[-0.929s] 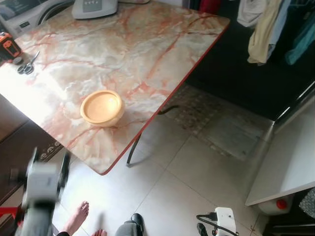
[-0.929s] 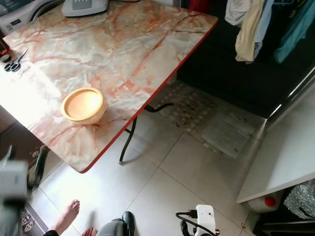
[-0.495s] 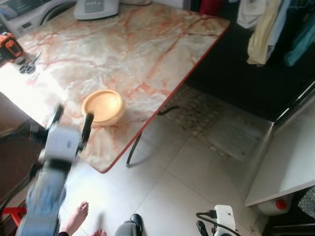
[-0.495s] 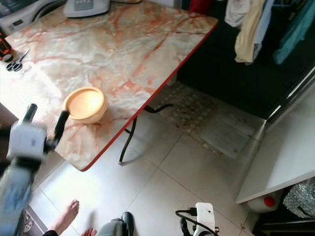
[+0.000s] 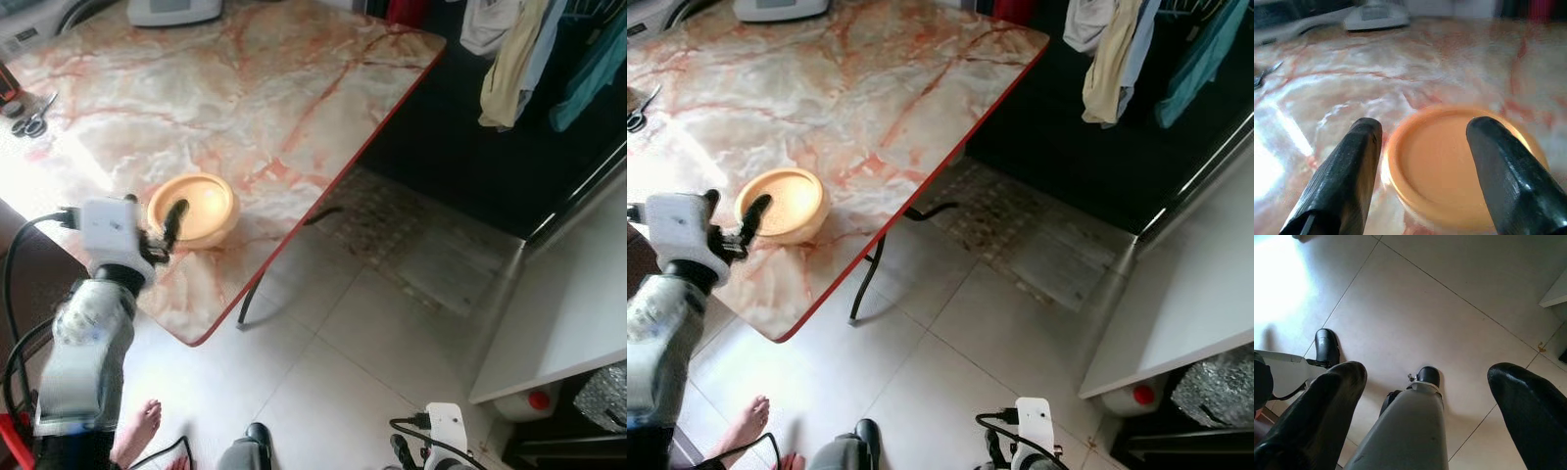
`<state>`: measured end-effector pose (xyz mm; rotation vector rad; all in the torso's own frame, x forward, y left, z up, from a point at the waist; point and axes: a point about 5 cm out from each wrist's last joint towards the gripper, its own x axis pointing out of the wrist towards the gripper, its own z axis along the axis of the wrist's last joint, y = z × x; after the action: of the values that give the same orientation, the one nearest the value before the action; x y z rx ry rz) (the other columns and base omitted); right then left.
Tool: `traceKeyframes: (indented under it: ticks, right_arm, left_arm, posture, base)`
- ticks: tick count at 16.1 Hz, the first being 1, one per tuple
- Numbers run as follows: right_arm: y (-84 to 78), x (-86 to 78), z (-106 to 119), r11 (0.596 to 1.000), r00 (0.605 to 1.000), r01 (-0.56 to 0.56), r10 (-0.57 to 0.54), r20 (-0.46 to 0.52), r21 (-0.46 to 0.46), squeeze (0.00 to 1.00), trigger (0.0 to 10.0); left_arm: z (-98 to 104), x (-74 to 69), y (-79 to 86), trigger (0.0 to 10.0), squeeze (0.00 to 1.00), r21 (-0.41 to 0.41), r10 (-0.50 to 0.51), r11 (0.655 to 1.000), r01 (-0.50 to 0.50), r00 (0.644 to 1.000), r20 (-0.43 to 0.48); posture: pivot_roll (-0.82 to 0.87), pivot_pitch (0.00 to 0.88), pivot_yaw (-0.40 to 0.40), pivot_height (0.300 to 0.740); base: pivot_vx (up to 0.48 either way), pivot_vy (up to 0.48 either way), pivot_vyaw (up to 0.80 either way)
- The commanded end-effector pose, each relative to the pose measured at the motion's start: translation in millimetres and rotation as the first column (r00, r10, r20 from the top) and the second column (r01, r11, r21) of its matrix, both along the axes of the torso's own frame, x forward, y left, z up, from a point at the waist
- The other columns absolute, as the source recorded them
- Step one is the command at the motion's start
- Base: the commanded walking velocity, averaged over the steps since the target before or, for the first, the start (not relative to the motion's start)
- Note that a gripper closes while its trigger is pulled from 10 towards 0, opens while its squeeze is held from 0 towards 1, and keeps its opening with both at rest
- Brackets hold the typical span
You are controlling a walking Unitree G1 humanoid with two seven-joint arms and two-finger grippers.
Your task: Restocking fridge
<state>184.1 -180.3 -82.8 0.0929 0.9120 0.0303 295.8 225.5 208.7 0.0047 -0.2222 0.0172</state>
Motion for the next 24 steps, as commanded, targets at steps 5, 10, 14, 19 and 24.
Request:
traceKeyframes:
  ticks: [5, 10, 14, 19, 24]
  right_arm:
    - [-5.5, -13.0, -5.9, 1.000, 0.998, -0.008, 0.007, -0.056, -0.009, 0.00, 10.0]
    - [-15.9, -21.3, -8.0, 1.000, 0.997, -0.004, 0.002, -0.076, -0.021, 0.00, 10.0]
    - [-18.2, -26.5, -9.5, 1.000, 0.996, -0.009, 0.007, -0.085, -0.019, 0.00, 10.0]
    - [-18.7, -29.9, -10.6, 1.000, 0.996, -0.013, 0.011, -0.088, -0.018, 0.00, 10.0]
    - [-18.5, -32.1, -11.3, 0.999, 0.995, -0.036, 0.033, -0.089, -0.035, 0.00, 10.0]
  left_arm:
    - [4.8, 12.1, 35.3, 10.0, 1.00, -0.314, 0.040, 0.948, -0.048, 0.999, -0.032]
    - [2.0, 3.9, 10.2, 10.0, 0.00, -0.039, 0.064, 0.997, -0.063, 0.998, 0.023]
    - [21.2, -11.1, 2.6, 10.0, 0.00, 0.144, 0.077, 0.985, -0.101, 0.984, 0.163]
    - [13.3, -18.4, 14.8, 10.0, 0.00, 0.226, 0.102, 0.965, -0.132, 0.985, 0.138]
    - [11.1, -18.9, 15.0, 10.0, 0.00, 0.235, 0.112, 0.962, -0.141, 0.985, 0.132]
  posture:
    - [0.07, 0.243, -0.029, 0.740]
    - [0.06, 0.244, -0.033, 0.740]
    - [0.07, 0.244, -0.035, 0.740]
    - [0.06, 0.233, -0.034, 0.740]
    - [0.06, 0.222, -0.032, 0.740]
  base:
    - [0.000, 0.000, 0.00]
    - [0.000, 0.000, 0.00]
    - [0.000, 0.000, 0.00]
    - [0.000, 0.000, 0.00]
    - [0.000, 0.000, 0.32]
